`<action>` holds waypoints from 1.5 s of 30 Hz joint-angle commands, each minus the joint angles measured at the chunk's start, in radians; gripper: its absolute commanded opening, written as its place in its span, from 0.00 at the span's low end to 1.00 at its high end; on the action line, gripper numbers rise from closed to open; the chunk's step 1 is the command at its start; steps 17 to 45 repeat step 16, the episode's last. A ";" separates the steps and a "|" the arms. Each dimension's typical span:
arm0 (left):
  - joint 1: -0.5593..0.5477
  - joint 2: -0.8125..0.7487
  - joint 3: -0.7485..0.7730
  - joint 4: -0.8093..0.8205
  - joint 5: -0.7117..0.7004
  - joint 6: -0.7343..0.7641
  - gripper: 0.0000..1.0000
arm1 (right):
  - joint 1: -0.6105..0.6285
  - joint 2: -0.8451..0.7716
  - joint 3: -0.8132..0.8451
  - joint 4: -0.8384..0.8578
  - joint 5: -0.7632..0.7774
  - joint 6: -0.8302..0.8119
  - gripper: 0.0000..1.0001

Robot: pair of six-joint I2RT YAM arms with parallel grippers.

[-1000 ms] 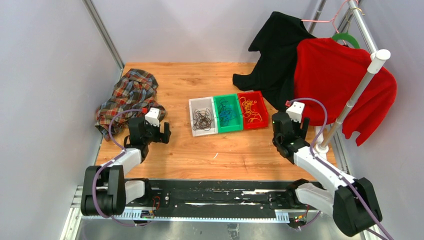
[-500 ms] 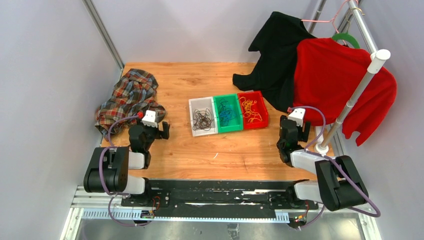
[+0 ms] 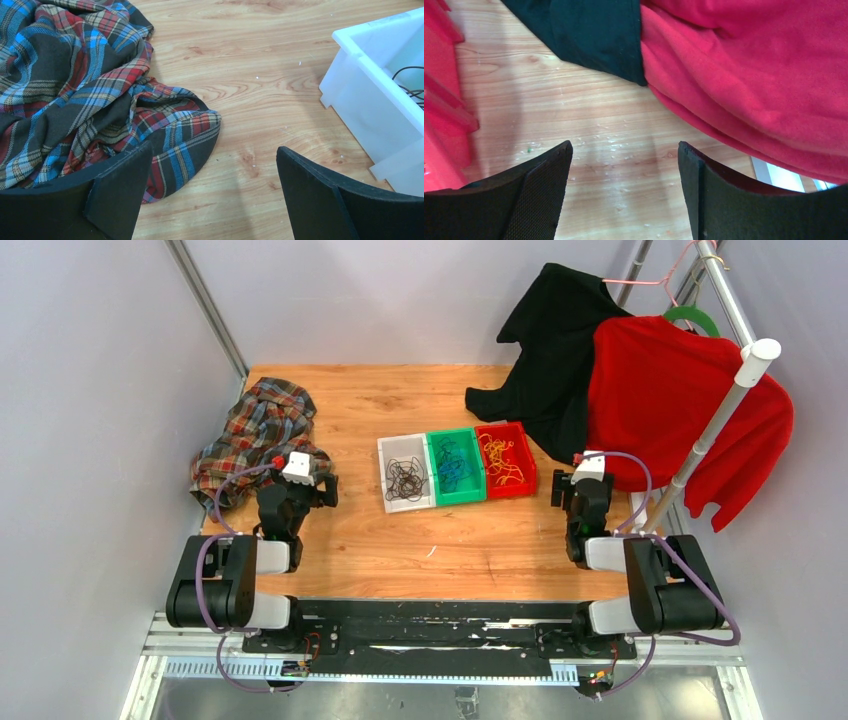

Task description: Untangle the cables

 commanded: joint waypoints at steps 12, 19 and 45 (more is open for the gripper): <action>-0.004 -0.005 0.002 0.043 -0.022 0.008 0.98 | -0.024 0.006 -0.003 0.053 -0.080 -0.011 0.77; -0.004 -0.006 0.002 0.043 -0.023 0.008 0.98 | -0.024 0.002 -0.007 0.058 -0.081 -0.012 0.77; -0.004 -0.006 0.002 0.043 -0.023 0.008 0.98 | -0.024 0.002 -0.007 0.058 -0.081 -0.012 0.77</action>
